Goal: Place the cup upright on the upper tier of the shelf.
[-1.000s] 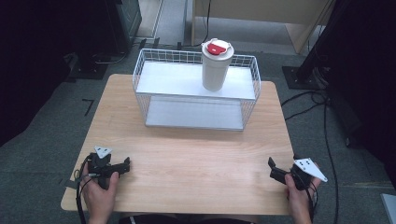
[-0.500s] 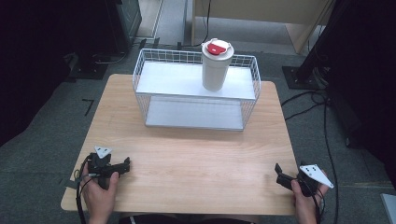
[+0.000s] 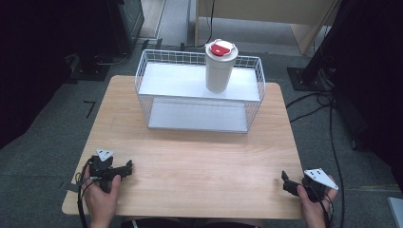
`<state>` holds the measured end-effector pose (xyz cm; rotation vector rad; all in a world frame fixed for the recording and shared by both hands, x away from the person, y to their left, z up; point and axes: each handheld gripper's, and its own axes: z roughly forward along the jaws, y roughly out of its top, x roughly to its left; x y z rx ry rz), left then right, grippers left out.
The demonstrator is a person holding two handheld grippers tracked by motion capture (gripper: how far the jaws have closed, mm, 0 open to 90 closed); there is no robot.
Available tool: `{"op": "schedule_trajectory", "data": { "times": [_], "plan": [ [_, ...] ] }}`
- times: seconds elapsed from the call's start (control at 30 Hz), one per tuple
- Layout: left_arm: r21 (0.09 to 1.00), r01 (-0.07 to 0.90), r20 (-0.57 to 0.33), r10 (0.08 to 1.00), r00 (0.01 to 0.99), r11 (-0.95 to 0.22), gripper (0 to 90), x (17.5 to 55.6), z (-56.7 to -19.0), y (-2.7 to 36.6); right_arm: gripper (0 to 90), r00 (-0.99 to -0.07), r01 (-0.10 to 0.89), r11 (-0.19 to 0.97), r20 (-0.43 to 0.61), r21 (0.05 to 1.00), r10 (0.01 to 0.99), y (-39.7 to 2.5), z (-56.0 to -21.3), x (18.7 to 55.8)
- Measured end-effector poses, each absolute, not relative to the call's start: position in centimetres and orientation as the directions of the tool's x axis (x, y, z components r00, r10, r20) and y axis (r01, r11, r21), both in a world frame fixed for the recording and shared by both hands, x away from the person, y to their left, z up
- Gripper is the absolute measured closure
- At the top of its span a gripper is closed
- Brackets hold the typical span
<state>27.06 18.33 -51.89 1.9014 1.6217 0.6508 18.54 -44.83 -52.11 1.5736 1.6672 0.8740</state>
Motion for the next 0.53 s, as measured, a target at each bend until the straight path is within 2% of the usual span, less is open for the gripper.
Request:
{"op": "schedule_trajectory", "data": {
  "times": [0.1,0.17,0.27,0.4,0.53],
  "plan": [
    [0.683,0.721,0.010,0.988,0.154,-0.119,0.0,27.06,-51.89,18.33,0.0,-0.056,0.575,0.047,-0.018,0.817,0.998,-44.98,-52.18,18.54],
    [0.683,0.721,0.010,0.988,0.154,-0.119,0.0,27.06,-51.89,18.33,0.0,-0.078,0.650,0.057,-0.009,0.758,0.997,-45.04,-52.42,18.84],
    [0.683,0.721,0.009,0.988,0.154,-0.119,0.0,27.06,-51.89,18.34,0.0,-0.097,0.691,0.079,-0.016,0.718,0.995,-44.90,-52.63,19.14],
    [0.684,0.720,0.009,0.988,0.153,-0.117,0.0,27.06,-51.90,18.33,0.0,-0.109,0.704,0.058,0.027,0.707,0.994,-45.11,-52.67,19.30],
    [0.684,0.720,0.008,0.988,0.153,-0.117,0.0,27.06,-51.90,18.33,0.0,-0.144,0.701,0.085,0.025,0.708,0.989,-44.97,-52.67,19.25]
  ]
}}
